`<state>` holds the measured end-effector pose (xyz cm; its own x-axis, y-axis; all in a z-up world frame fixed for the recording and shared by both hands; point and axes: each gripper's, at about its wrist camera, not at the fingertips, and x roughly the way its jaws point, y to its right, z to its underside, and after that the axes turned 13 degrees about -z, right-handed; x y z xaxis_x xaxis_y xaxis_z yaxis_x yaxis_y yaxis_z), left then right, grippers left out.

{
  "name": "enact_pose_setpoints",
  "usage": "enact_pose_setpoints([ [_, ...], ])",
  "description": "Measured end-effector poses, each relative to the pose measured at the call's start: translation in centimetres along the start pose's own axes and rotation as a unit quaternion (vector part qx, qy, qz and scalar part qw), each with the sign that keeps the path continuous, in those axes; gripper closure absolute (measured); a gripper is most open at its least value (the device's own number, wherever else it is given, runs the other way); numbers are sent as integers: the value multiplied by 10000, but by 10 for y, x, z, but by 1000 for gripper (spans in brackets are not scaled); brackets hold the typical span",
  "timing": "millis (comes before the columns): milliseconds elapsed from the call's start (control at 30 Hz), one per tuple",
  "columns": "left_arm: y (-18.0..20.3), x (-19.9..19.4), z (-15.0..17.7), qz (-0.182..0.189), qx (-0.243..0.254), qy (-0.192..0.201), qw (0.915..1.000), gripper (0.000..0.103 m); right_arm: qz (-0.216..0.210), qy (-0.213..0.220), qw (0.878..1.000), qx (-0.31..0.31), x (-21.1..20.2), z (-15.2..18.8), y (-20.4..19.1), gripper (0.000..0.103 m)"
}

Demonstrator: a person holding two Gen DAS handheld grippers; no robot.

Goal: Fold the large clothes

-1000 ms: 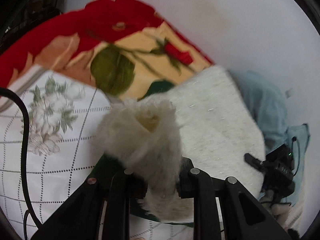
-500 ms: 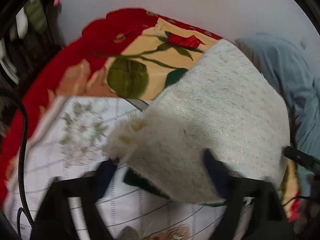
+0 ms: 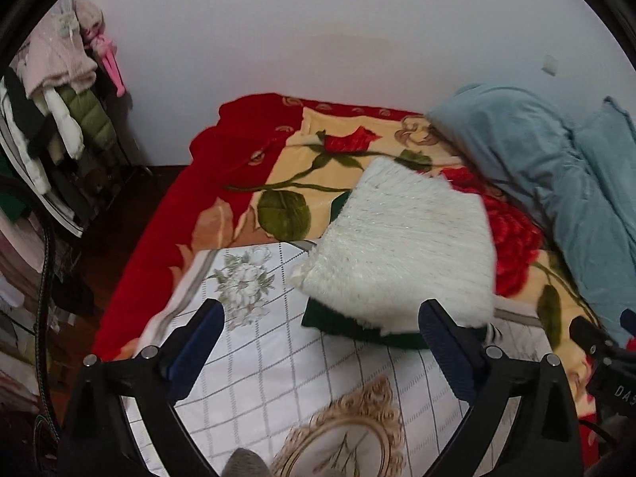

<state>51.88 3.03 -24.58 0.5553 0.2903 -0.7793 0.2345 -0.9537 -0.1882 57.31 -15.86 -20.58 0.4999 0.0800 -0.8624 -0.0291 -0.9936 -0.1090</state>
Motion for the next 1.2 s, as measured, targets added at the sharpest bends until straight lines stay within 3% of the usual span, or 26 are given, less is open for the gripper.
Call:
enact_pose_setpoints([
  [433, -67, -192, 18, 267, 99, 565, 9980, 3, 352, 770, 9964, 85, -235, 61, -47, 0],
  [667, -84, -267, 33, 262, 116, 820, 9962, 3, 406, 1194, 9920, -27, -345, 87, -59, 0],
  [933, -93, -321, 55, 157, -12, 985, 9950, 3, 255, 1466, 9887, -206, -425, 117, -70, 0],
  [1200, -98, -354, 70, 134, -179, 1135, 9933, 3, 179, 1611, 9864, -286, -469, 140, -74, 0],
])
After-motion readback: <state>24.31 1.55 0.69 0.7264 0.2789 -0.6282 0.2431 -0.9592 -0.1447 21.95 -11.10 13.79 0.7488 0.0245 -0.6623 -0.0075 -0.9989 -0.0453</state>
